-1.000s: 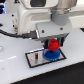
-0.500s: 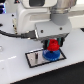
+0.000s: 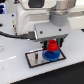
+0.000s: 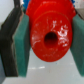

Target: Insert the blue gear onto the right peg, followed by the red gear

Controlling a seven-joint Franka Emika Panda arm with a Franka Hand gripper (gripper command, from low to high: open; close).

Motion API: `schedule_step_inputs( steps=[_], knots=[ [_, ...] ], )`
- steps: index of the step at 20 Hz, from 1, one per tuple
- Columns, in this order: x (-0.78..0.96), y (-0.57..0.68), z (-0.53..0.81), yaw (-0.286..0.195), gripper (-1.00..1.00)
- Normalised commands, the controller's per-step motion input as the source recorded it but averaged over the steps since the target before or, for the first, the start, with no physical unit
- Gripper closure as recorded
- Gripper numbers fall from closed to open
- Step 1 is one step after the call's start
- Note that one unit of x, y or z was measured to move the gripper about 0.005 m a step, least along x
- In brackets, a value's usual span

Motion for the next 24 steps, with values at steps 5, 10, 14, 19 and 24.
schedule_step_inputs(
  steps=[5,10,14,19,24],
  knots=[
    [0.25,-0.01,0.15,0.000,1.00],
    [0.57,-0.07,0.44,0.000,1.00],
    [0.26,-0.04,0.23,0.000,1.00],
    [0.09,-0.02,0.02,0.000,1.00],
    [0.09,-0.03,-0.05,0.000,1.00]
  ],
)
